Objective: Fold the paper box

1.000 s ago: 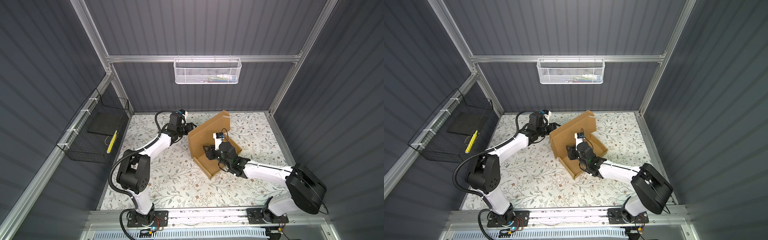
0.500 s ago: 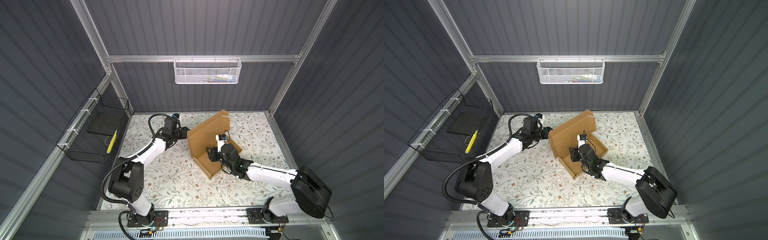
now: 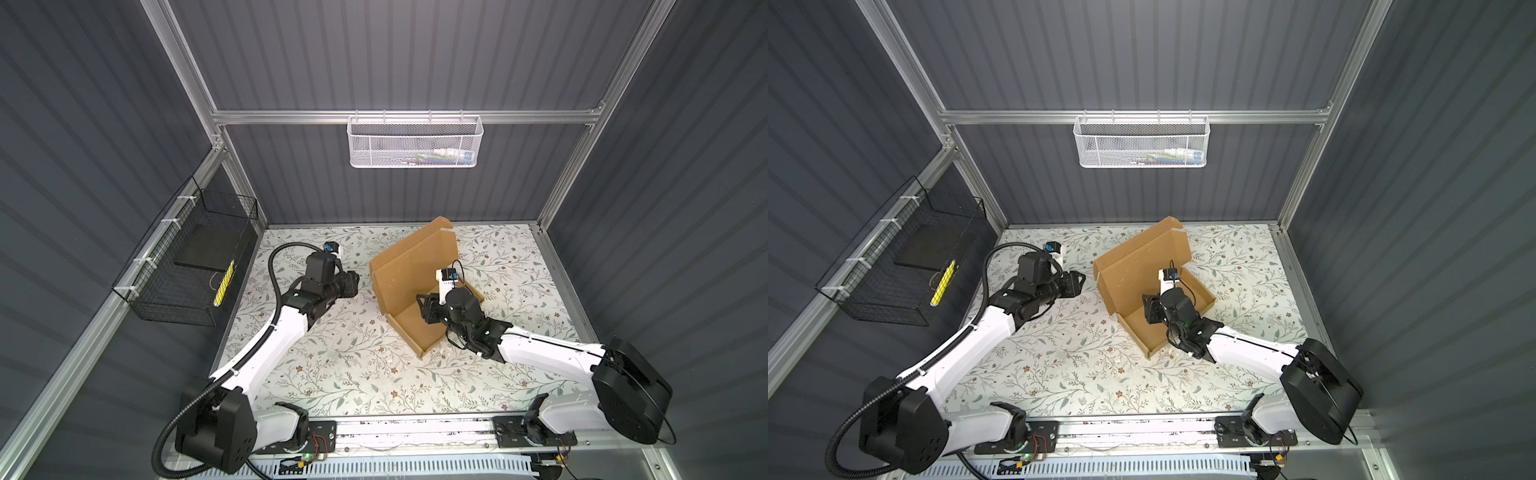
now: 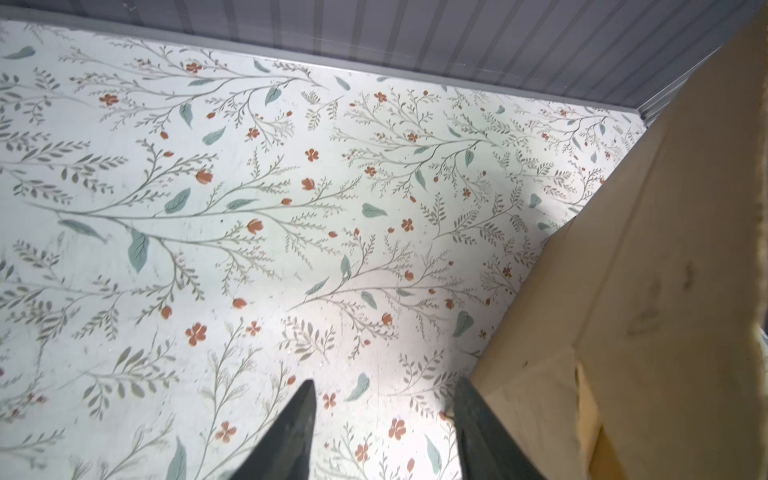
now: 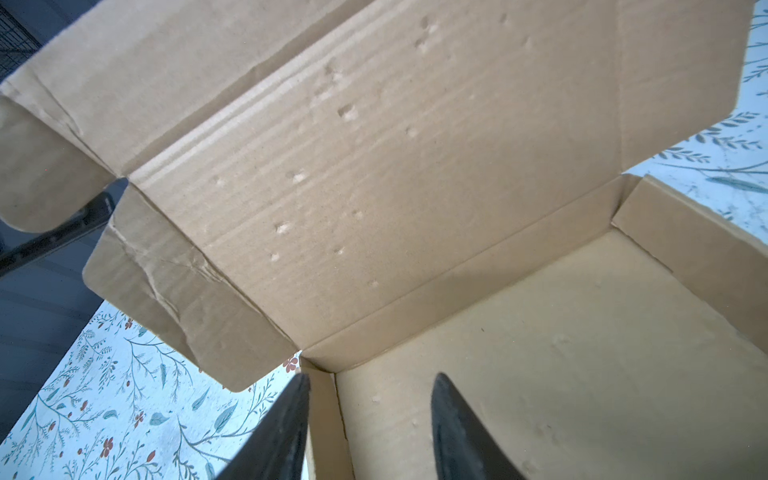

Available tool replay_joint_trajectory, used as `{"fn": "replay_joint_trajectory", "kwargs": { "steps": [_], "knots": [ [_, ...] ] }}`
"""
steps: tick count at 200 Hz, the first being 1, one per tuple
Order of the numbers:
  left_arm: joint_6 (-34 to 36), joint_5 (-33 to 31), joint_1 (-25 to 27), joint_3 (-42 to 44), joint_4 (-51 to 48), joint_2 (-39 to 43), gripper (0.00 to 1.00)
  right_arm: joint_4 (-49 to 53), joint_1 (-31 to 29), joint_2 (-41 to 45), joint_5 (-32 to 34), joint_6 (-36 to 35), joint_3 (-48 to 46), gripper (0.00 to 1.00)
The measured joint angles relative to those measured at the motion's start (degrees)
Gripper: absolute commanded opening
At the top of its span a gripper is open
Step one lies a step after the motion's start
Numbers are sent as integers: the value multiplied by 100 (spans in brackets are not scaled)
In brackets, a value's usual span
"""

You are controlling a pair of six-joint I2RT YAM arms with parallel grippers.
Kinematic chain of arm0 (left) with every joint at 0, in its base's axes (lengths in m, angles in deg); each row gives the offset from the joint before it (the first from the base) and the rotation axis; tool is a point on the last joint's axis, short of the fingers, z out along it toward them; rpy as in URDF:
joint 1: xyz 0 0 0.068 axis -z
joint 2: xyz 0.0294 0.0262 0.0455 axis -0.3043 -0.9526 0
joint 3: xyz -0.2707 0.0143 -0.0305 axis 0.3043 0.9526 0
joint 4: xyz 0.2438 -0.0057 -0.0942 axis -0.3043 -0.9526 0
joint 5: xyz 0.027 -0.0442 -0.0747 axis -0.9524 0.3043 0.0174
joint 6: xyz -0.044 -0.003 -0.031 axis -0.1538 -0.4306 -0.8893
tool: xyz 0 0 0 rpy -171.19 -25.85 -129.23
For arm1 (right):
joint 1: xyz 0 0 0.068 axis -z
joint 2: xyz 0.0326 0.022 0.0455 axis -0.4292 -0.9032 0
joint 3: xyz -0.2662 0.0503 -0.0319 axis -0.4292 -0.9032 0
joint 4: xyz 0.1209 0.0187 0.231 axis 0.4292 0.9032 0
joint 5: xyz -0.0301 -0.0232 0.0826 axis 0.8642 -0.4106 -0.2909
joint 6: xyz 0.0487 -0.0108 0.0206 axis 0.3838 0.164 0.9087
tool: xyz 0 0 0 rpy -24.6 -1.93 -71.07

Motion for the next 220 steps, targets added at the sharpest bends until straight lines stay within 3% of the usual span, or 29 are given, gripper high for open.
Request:
{"fn": "replay_joint_trajectory", "kwargs": {
  "steps": [33, 130, 167, 220],
  "knots": [
    [-7, 175, 0, 417, -243, 503, 54, 57, 17, 0, 0, -4, -9, 49],
    [-131, 1652, 0, 671, -157, 1246, 53, 101, 109, 0, -46, -7, -9, 49],
    [-229, 1915, 68, 693, 68, 1204, 52, 103, 120, -2, -68, -4, -9, 49],
    [-240, 1784, 527, 691, 389, 723, 51, 101, 125, -2, -68, -4, -9, 49]
  ]
}}
